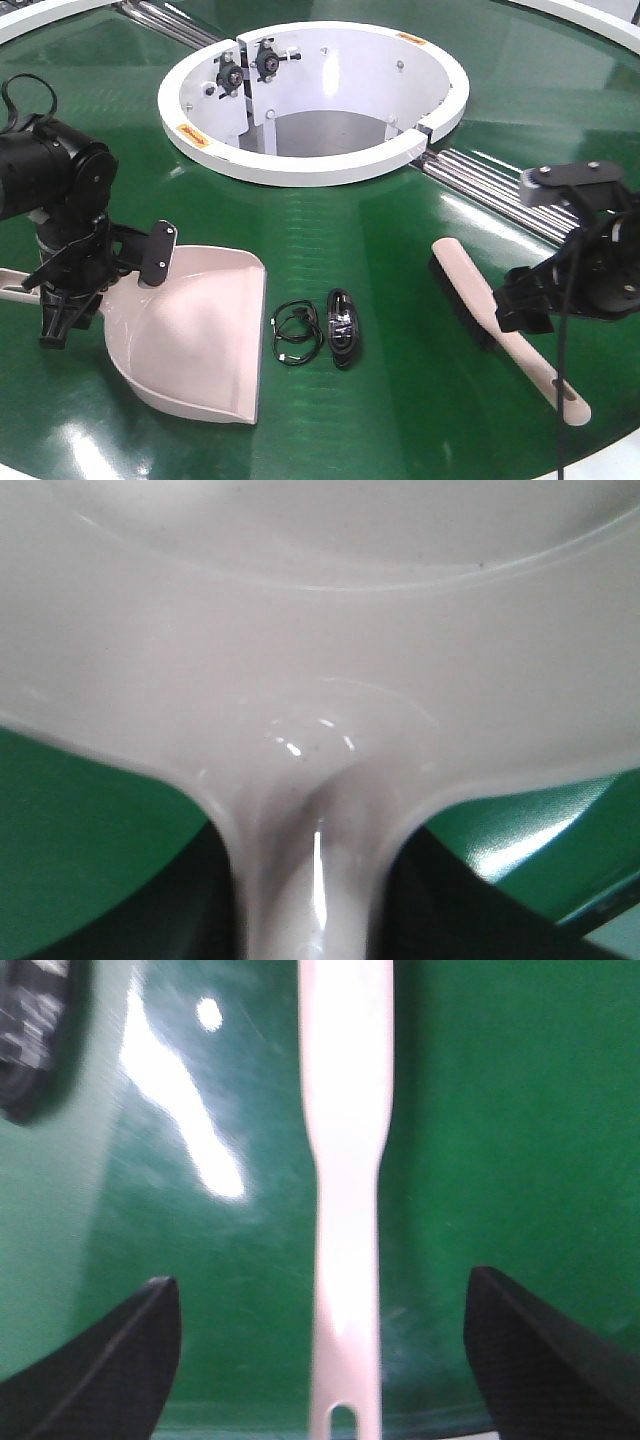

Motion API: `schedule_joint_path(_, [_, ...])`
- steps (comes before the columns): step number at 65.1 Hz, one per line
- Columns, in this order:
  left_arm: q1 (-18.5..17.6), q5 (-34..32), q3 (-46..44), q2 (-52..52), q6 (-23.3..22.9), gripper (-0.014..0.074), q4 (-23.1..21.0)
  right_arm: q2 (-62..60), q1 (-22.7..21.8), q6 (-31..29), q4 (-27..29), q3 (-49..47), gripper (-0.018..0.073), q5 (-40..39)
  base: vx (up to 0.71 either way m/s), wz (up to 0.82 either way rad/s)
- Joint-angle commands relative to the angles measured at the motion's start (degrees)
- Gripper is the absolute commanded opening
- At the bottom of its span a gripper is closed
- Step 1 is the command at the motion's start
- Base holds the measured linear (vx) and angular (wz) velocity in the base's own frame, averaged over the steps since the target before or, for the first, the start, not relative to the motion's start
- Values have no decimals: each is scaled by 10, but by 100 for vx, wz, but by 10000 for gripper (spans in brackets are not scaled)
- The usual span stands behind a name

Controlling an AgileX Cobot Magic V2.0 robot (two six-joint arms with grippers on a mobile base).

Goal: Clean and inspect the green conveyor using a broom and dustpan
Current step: 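Move the right gripper to the pink brush handle and grasp it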

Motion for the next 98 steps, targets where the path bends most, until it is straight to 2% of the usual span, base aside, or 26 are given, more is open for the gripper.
schedule_joint_path(1, [-4,29,-16,-26,-1,-6,12,32,0,7,-29,-34,553,12,0,0])
schedule_joint_path(24, [-4,29,-16,-26,-1,-8,12,151,0,2,-33,-64,530,24,0,0])
schedule_joint_path(39, [-4,29,-16,-26,-1,-6,12,197,0,9,-33,-91,470,29,0,0])
schedule_joint_path(59, [-4,29,-16,-26,-1,-6,12,222,0,9,-33,-103,295,45,0,0])
schedule_joint_path(81, [-4,29,-16,-26,-1,-6,12,217,0,13,-25,-103,-16,50,0,0])
schedule_joint_path(90, [-4,29,-16,-26,-1,-6,12,194,8,43,-24,-103,-8,54,0,0])
schedule_joint_path(98, [-4,29,-16,-26,-1,-6,12,165,35,84,-34,-103,-6,77,0,0])
